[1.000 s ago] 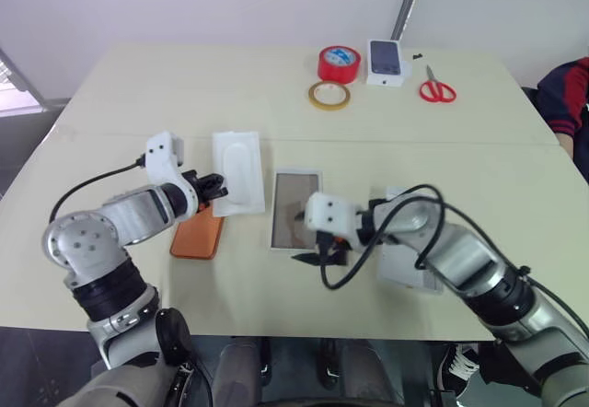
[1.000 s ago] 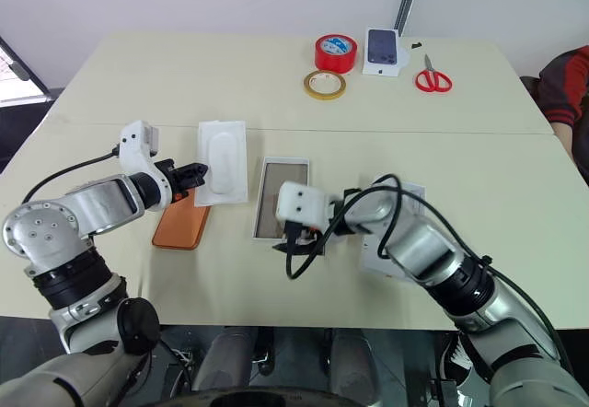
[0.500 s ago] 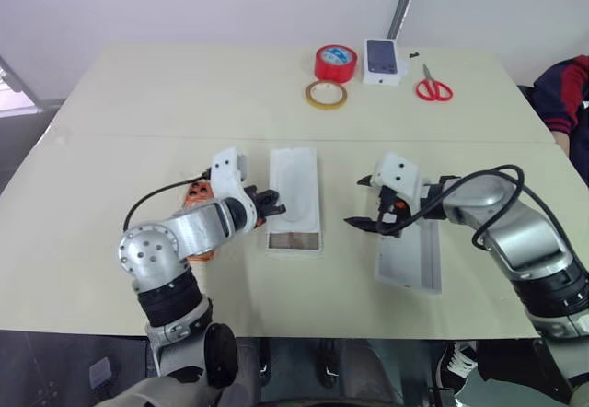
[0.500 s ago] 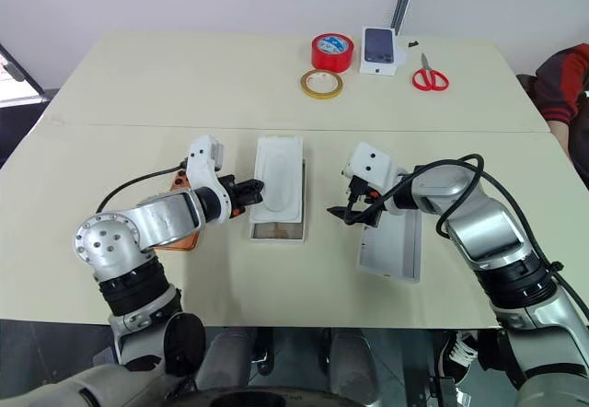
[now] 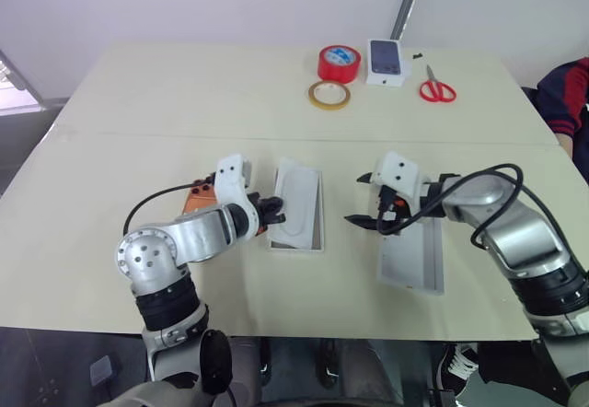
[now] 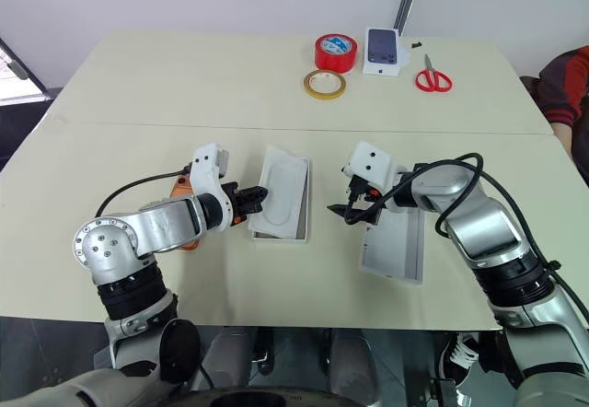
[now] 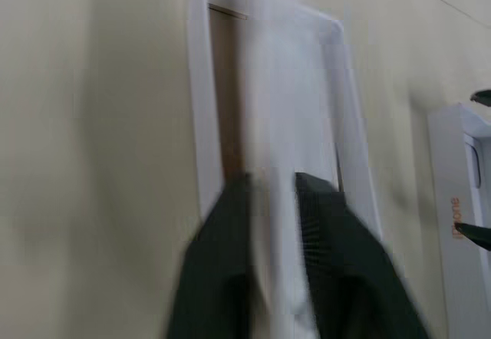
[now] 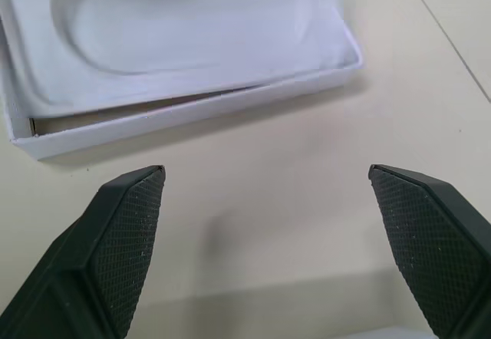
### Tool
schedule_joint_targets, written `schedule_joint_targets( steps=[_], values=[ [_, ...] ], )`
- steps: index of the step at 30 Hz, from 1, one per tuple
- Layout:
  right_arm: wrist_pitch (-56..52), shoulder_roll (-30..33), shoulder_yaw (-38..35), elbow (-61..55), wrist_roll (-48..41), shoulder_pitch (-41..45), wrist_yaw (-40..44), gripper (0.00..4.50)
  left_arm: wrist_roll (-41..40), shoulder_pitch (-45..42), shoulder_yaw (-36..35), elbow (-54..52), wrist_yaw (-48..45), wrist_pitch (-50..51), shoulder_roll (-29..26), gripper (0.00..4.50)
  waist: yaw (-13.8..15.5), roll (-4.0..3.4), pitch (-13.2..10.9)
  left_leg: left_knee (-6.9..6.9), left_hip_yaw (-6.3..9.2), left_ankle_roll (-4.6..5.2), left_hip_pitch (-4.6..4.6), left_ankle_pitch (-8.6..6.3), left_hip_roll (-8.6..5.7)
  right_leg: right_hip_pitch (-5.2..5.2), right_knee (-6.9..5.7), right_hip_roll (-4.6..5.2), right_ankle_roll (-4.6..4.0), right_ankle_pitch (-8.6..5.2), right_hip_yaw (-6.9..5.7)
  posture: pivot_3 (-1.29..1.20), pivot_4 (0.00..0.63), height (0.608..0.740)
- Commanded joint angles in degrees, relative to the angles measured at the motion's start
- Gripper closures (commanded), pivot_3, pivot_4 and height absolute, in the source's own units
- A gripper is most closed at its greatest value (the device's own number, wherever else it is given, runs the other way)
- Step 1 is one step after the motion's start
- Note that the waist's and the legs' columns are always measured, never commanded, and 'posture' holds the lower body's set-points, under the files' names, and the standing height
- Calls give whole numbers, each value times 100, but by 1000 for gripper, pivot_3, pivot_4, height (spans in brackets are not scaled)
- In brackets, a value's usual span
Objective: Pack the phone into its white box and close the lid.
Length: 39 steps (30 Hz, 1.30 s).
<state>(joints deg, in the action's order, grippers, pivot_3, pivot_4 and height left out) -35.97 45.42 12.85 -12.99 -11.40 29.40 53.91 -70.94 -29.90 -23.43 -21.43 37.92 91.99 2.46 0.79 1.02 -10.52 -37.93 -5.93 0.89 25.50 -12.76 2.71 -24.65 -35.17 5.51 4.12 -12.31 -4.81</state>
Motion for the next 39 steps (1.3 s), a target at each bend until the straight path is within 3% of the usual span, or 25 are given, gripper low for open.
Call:
schedule_joint_targets(
  steps=[1, 4, 6, 8, 10, 12, 16, 20, 25, 30, 32, 39],
  values=[
    [104, -15, -114, -42, 30, 120, 17, 20, -255, -46, 38, -86, 83, 50, -75, 1668, -1, 0, 0, 0, 0, 0, 0, 0, 0, 0, 0, 0, 0, 0, 0, 0, 150, 740],
    [89, -50, -121, -26, 36, 155, -12, 20, -417, -100, 1, -64, 96, -4, -127, 180, -2, 0, 0, 0, 0, 0, 0, 0, 0, 0, 0, 0, 0, 0, 0, 0, 150, 740],
    [-32, -144, -116, 3, 5, 250, -66, 20, -641, -148, 1, -68, 90, -151, -227, 180, -1, 0, 0, 0, 0, 0, 0, 0, 0, 0, 0, 0, 0, 0, 0, 0, 150, 740],
    [-259, -316, -111, 76, -9, 410, -200, 567, -880, -213, 18, -86, 69, -316, -435, 119, -13, 0, -1, 0, 0, 0, 0, 0, 1, 0, -1, -1, 0, 0, 0, 0, 150, 740],
    [-498, -468, -118, 138, -31, 539, -311, 1334, -1079, -222, 95, -86, 56, -463, -698, 119, -10, 0, -1, 0, 0, 0, -2, 0, 2, -1, -3, -2, -1, 0, 0, 0, 150, 740],
    [-817, -693, -98, 198, -68, 715, -469, 2495, -1107, -201, 170, -152, -148, -597, -1100, 119, -10, -1, 0, 1, 1, -1, -2, 1, 3, -1, -4, -4, -1, 0, 0, 0, 150, 740],
    [-1232, -1136, 71, 157, -55, 951, -715, 4472, -334, 75, 567, -687, -1383, -1053, -2345, 119, -19, -3, -2, 4, -2, -3, 0, 1, 3, -6, -5, -5, -2, 1, 0, 0, 150, 740],
    [-1566, -1778, 369, 277, 99, 1230, -1169, 4472, 1070, 1064, 1032, -1229, -3445, -2380, -3941, 119, -102, -6, -2, 20, -15, -28, 1, -5, 4, -23, -5, 1, -5, 2, 5, 0, 150, 740],
    [-1735, -2383, 617, 721, 291, 1520, -1594, 4472, 2613, 2525, 1428, -1353, -5481, -4196, -5159, 119, -158, -8, 0, 69, -24, -51, 13, 8, -2, -73, 11, 17, -14, 6, 11, 0, 150, 740],
    [-1582, -2992, 818, 1509, 551, 1765, -2022, 4472, 2931, 3205, 1112, -1216, -6283, -4980, -5097, 119, -168, -10, 1, 97, -33, -65, 59, 15, 10, -147, 7, 24, -19, 9, 22, 0, 150, 740],
    [-1470, -3045, 962, 1664, 702, 1772, -2065, 4472, 2977, 3354, 1026, -1272, -6442, -5088, -5051, 119, -170, -11, 1, 94, -32, -82, 108, 28, 13, -178, -7, 18, -28, 16, 24, 0, 150, 740],
    [-1338, -3027, 1183, 1779, 993, 1744, -2102, 4472, 3088, 3628, 869, -1467, -6655, -5182, -4922, 119, -178, -11, 1, 85, -32, -64, 105, 40, 14, -167, -12, -6, -25, 17, 18, 0, 150, 740]
  ],
)
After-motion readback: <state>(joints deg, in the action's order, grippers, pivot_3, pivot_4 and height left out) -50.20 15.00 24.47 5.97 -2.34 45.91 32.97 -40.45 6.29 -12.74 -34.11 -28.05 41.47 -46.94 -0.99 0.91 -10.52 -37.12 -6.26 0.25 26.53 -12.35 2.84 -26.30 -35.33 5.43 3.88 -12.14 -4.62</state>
